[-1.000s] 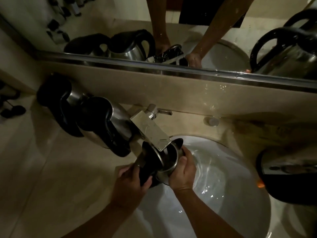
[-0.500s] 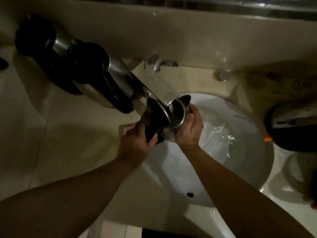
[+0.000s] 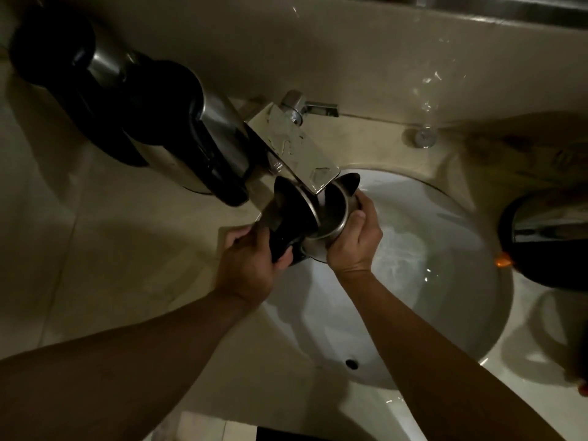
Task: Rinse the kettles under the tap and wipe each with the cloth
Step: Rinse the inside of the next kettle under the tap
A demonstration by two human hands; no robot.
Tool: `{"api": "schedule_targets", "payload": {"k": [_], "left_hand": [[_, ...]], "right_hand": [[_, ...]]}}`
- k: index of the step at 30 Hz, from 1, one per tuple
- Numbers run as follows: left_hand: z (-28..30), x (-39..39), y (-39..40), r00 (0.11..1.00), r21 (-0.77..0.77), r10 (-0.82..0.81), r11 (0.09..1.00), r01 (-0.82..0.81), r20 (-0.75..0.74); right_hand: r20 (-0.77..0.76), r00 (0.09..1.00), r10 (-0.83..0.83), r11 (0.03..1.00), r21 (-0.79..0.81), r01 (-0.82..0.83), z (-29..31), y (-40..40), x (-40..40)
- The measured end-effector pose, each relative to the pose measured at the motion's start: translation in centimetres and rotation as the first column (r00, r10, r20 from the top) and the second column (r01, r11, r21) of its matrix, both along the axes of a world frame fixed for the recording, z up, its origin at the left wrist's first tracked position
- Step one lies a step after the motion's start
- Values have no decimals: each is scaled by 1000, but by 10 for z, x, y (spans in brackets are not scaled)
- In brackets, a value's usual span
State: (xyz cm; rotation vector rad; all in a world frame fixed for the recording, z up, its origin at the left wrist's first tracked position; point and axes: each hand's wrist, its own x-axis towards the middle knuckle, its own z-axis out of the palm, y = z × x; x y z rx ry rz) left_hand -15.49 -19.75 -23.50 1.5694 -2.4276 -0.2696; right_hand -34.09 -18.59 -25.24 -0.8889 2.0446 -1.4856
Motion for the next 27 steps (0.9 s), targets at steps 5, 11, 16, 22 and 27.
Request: {"api": "schedule_targets", "payload": {"k": [5, 11, 16, 22, 27], "left_hand": [[2, 0, 0, 998, 36, 20, 999, -22, 57], [7, -4, -6, 997, 29, 26, 999, -28, 77], [13, -5, -4, 997, 64, 34, 997, -38, 69], [13, -3, 0, 998, 95, 10, 995, -15, 58], [14, -3, -4, 999, 88, 19, 996, -23, 44]], "right_hand": [[31, 1000, 1, 1000, -16, 0, -3, 3, 1], [15, 1000, -14, 1000, -22, 15, 12, -4, 3], [83, 997, -8, 1000, 3, 8, 9, -1, 1], [74, 996, -48, 999, 7, 47, 0, 7, 3], [97, 994, -43, 999, 5, 42, 6, 1, 3]]}}
